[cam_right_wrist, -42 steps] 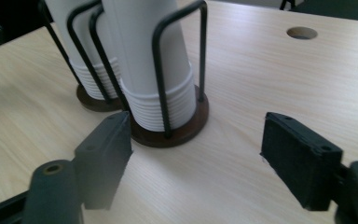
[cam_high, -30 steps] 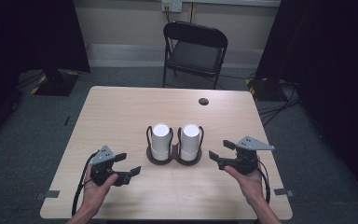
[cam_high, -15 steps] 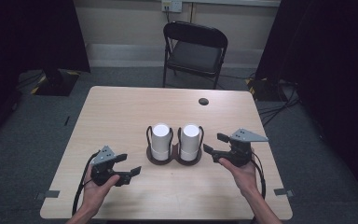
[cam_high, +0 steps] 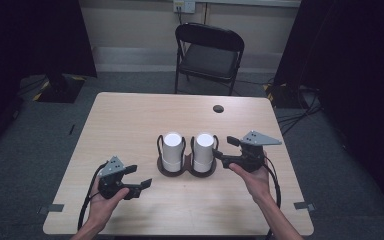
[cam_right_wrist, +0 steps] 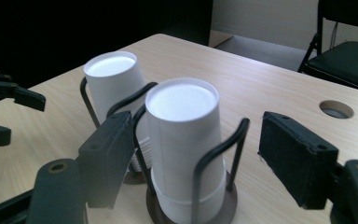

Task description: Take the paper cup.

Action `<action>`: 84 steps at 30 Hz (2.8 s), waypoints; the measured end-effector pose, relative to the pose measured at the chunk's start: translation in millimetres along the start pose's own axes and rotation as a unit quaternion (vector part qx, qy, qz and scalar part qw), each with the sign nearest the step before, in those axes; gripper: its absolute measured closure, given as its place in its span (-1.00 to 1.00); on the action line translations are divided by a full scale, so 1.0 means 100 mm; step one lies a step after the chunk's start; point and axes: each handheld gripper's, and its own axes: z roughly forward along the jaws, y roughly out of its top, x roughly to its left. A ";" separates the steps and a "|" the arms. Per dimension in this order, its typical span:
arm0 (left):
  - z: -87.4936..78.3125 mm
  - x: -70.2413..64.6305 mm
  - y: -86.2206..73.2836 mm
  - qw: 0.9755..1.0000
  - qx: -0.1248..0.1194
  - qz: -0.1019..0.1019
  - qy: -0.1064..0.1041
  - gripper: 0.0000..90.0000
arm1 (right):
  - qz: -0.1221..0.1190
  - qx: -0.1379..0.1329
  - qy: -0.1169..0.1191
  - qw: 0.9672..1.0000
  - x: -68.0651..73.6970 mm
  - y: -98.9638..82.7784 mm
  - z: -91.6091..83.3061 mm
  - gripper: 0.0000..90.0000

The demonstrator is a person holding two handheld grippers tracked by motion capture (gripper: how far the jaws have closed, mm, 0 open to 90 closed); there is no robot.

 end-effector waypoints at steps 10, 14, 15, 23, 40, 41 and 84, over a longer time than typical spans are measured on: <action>0.00 0.01 -0.01 1.000 0.002 0.000 -0.001 -0.53 | -0.005 -0.006 0.008 1.000 -0.01 0.10 0.16 -0.35; 0.00 0.01 0.00 1.000 0.003 0.002 -0.002 -0.52 | -0.007 -0.001 0.013 1.000 0.00 0.14 0.24 -0.36; 0.00 0.01 -0.01 1.000 0.003 0.002 -0.002 -0.52 | -0.006 -0.002 0.017 1.000 0.00 0.15 0.28 -0.36; 0.00 0.01 -0.01 1.000 0.001 -0.001 -0.003 -0.52 | -0.012 0.006 0.023 1.000 0.00 0.17 0.40 -0.35; -0.01 0.02 -0.01 1.000 0.002 0.002 -0.005 -0.52 | -0.027 0.040 0.020 0.999 -0.03 0.08 0.67 -0.35; -0.01 0.01 -0.01 1.000 0.001 0.000 -0.005 -0.52 | -0.027 0.042 0.018 0.999 -0.03 0.07 0.68 -0.35; 0.07 -0.01 -0.02 1.000 0.012 0.008 -0.011 -0.52 | -0.026 0.045 0.016 0.999 -0.07 0.09 0.70 -0.23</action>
